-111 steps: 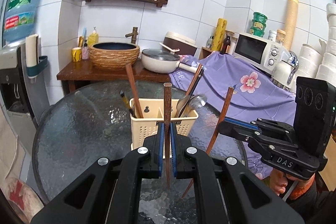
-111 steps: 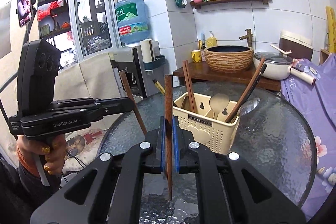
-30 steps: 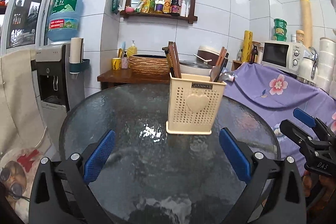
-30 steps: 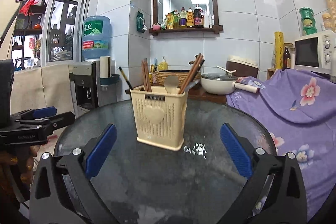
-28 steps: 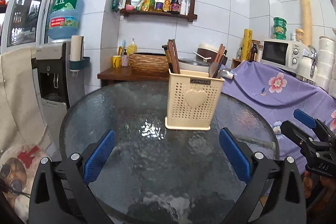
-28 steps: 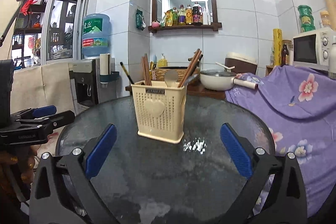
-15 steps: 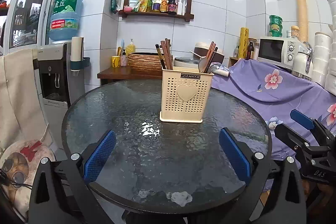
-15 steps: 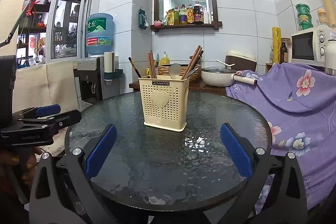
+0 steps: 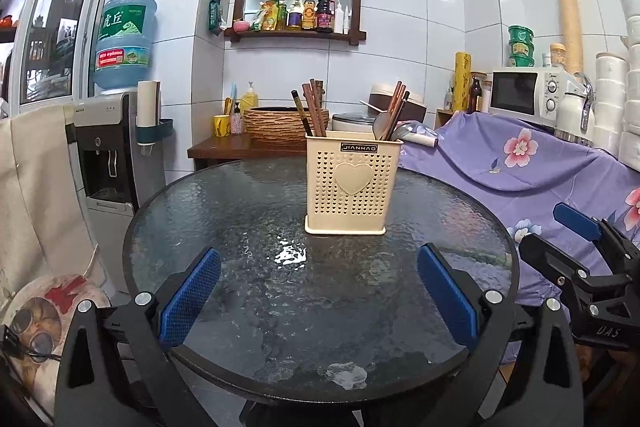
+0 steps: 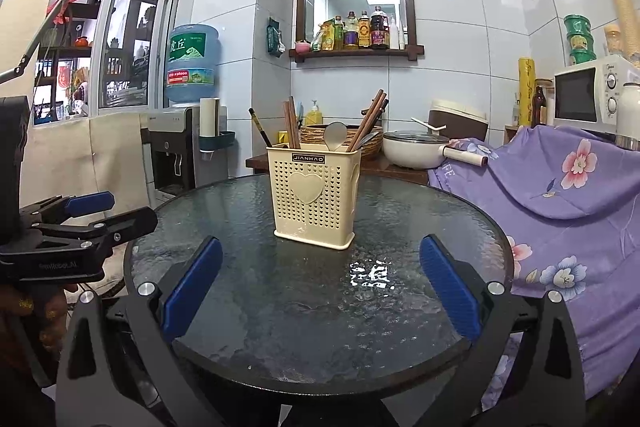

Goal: Organize utensils

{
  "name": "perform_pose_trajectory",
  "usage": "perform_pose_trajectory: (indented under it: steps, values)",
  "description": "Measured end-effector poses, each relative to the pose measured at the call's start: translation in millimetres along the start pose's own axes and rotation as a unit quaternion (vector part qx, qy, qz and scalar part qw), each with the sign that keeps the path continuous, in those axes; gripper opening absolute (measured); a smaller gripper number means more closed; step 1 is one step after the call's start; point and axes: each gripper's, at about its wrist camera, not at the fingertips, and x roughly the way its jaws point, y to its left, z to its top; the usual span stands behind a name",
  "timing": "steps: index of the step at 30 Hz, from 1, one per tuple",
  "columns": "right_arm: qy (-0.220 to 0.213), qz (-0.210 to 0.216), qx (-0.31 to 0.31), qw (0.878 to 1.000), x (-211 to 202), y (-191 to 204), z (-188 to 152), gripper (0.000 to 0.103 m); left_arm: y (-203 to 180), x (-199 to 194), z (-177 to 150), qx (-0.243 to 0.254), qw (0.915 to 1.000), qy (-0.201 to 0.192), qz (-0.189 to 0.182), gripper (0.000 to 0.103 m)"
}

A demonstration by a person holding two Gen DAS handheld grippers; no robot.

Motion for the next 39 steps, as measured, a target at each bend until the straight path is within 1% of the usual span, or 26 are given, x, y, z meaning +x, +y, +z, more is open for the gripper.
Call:
perform_pose_trajectory:
  steps: [7,14,19,29,39]
  values:
    - [0.004,-0.005,-0.001,1.000,3.3,0.4,0.3,0.097,8.5,0.5,-1.4,-0.011,0.9999,0.002,0.007,0.097]
    - [0.005,-0.005,-0.002,1.000,4.5,2.7,0.6,0.097,11.3,-2.5,0.0,-0.012,0.9998,-0.002,0.014,0.097]
    - [0.007,-0.005,-0.006,1.000,5.5,5.3,0.4,0.097,17.2,-3.0,-0.6,-0.023,0.9997,-0.002,0.012,0.097]
    - [0.010,-0.005,-0.010,1.000,8.3,6.8,-0.7,0.097,18.5,-3.4,-1.0,-0.017,0.9997,-0.001,0.018,0.097]
    - [0.014,-0.005,-0.012,1.000,9.7,8.9,-0.5,0.097,21.3,-0.7,-1.2,-0.021,0.9997,0.008,0.009,0.097]
